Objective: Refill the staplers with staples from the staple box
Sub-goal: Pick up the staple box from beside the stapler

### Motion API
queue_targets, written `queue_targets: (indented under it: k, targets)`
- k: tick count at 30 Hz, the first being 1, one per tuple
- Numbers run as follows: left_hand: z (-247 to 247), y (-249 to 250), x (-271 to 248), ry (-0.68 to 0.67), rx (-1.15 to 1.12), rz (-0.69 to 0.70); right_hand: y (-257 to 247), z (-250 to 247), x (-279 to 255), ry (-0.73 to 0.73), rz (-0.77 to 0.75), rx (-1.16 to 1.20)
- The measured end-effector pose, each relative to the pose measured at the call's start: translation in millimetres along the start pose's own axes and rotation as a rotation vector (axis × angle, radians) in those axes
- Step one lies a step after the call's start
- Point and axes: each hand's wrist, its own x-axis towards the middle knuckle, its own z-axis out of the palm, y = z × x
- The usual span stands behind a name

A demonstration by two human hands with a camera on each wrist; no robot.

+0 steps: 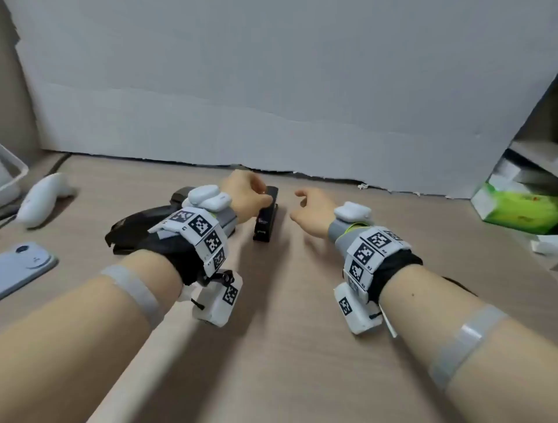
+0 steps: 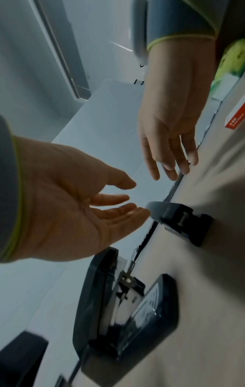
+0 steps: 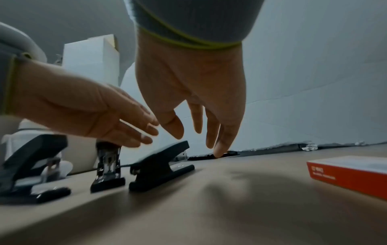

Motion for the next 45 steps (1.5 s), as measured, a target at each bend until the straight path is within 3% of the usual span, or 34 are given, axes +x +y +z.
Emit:
queue_targets:
  k: [7, 14, 18, 21, 23, 30, 36, 40, 45]
  targets:
    - [16.4, 11.5, 18.6, -0.101, 0.382, -0.053, -9.9, -10.6, 12.3, -0.112, 0.063, -0.070]
    - [30.9, 13.2, 35.3, -0.172, 0.456, -0.099, -1.6, -5.7, 13.9, -0.200, 0.076, -0.129]
    - [24.1, 17.9, 36.0, -0.289, 0.507, 0.033, 2.1, -17.0, 12.9, -0.180, 0.051, -0.165]
    - [22.8, 25.8, 23.0, -0.471, 0.479, 0.160, 5.6, -20.8, 0.7, -0.211, -0.013, -0.198]
    - [24.3, 28.2, 10.9, -0.524, 0.490, 0.231, 11.8, -19.4, -9.9, -0.240, -0.033, -0.235]
    - [34.2, 23.2, -13.4, -0.528, 0.298, 0.255, 29.5, -19.2, -34.0, -0.276, 0.013, -0.241]
    - [45.5, 31.6, -33.1, -0.612, 0.334, 0.352, 42.4, -25.1, -58.1, -0.293, 0.032, -0.257]
    - [48.5, 42.3, -35.3, -0.651, 0.281, 0.410, 55.4, -32.5, -70.6, -0.275, 0.082, -0.166]
    - [35.3, 46.6, -28.6, -0.582, 0.083, 0.388, 71.4, -34.1, -70.9, -0.284, 0.147, 0.004]
